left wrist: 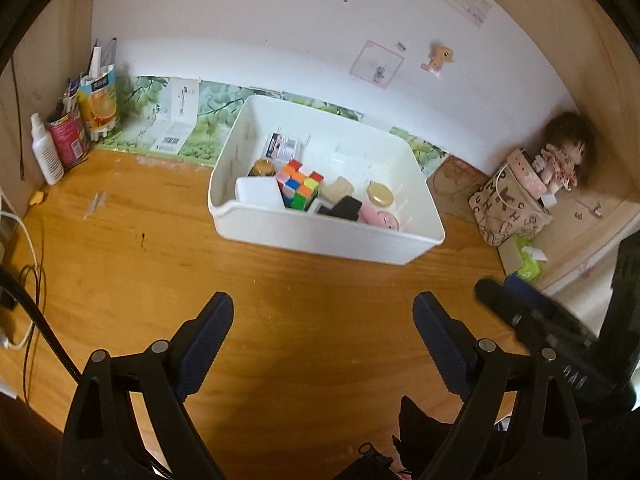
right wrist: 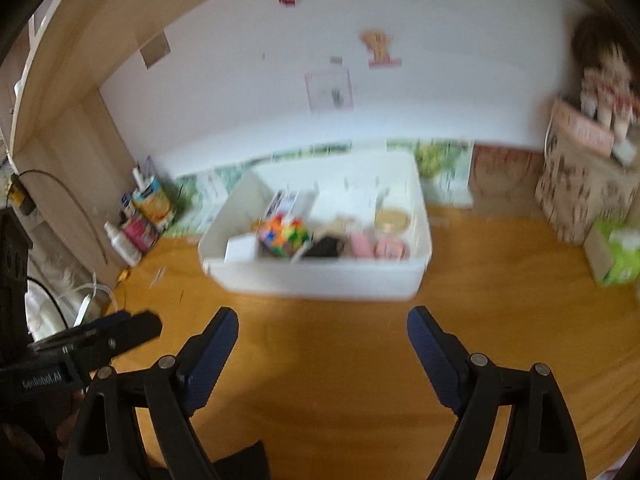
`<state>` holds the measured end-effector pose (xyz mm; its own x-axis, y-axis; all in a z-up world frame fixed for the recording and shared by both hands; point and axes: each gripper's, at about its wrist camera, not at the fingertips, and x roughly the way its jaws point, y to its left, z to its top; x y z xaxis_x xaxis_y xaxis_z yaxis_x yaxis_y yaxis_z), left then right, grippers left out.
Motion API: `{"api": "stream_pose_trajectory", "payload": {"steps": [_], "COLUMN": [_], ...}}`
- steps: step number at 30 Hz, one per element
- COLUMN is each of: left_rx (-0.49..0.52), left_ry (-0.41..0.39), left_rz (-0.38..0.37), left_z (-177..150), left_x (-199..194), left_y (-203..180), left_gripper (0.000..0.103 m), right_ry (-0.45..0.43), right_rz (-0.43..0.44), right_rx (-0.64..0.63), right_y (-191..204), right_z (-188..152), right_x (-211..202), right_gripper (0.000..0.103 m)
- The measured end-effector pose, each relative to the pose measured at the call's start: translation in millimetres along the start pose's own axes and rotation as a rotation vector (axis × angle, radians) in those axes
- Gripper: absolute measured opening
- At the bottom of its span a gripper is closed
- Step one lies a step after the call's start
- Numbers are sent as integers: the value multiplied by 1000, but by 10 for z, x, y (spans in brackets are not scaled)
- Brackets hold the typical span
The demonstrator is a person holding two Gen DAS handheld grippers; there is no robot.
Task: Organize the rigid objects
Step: 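Withdraw both tools away from the basket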
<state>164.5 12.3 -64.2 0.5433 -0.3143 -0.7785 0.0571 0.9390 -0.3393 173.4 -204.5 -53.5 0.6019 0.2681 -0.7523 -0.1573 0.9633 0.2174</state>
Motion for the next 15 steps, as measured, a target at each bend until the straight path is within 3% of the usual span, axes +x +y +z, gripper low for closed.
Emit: {"api": "stream_pose_trajectory", "payload": {"steps": [7, 9, 15], "left_rx": [-36, -51, -57], "left_ry": [40, 50, 29], "left_rz": [38, 48, 70], "left_z": [-313, -377, -544], "left_x": [-77, -101, -272], "left_y": [-36, -43, -147], "left_gripper": [93, 98, 99], "right_ry": [99, 123, 150], "right_rz": [56, 66, 72], "right_rx": [9, -1, -22], "right_y": [0, 30, 99], "right_z": [-383, -435, -565], "right_x": [-42, -81, -333], "right_gripper": [87, 87, 88]}}
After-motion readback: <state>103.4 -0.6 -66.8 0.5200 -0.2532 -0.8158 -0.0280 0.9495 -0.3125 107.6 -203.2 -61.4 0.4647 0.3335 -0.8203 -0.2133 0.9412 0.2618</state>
